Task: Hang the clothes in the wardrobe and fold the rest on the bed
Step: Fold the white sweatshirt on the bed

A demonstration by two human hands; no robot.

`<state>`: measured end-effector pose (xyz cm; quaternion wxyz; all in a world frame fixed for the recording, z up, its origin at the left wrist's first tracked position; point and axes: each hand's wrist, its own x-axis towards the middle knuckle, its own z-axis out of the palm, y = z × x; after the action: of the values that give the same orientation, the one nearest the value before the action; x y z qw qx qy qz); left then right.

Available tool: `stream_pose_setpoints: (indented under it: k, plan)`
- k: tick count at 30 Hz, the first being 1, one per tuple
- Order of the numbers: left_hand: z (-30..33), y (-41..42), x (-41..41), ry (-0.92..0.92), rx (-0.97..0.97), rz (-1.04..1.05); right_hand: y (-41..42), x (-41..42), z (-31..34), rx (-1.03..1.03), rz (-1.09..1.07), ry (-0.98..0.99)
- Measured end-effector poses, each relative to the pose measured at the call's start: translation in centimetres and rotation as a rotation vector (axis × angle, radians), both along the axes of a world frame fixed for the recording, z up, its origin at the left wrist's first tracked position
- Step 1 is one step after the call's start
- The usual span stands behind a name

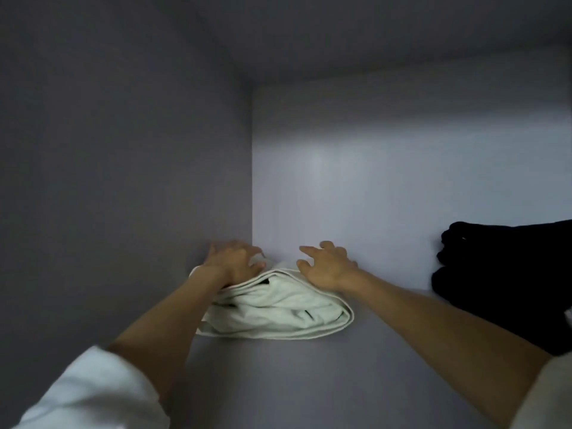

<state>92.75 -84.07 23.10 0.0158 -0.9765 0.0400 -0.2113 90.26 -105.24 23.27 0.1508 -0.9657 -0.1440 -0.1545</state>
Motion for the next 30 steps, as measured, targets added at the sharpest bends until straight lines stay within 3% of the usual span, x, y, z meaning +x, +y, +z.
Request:
stream_pose_setpoints:
  k: [4,13,15,20,24,27,30]
  plan:
    - [-2.9,1.1,0.7,0.298,-0.067,0.036,0.2,0.2,-2.2,-0.203,0.186,0.135]
    - [-3.7,0.8,-2.6,0.398,-0.254,0.102,-1.6,-4.3,-3.0,-0.313,0.024,0.262]
    - [-3.0,0.4,-4.2,0.329,-0.169,0.099,-1.4,-5.5,-2.1,-0.389,-0.043,0.213]
    - [-1.5,-0.2,-8.6,-0.096,0.090,0.103,0.0,-8.6,-0.9,-0.492,-0.051,-0.101]
    - [-1.2,-0.1,-13.3,-0.327,0.157,0.128,1.5,-11.7,-1.0,-0.345,-0.013,-0.288]
    - [-1.4,-0.2,-17.4,-0.380,0.187,0.138,1.9,-14.8,-1.0,-0.263,0.036,-0.404]
    - [-2.2,-0.1,-22.6,-0.415,0.089,0.156,2.3,-18.5,-1.5,-0.009,0.152,-0.524]
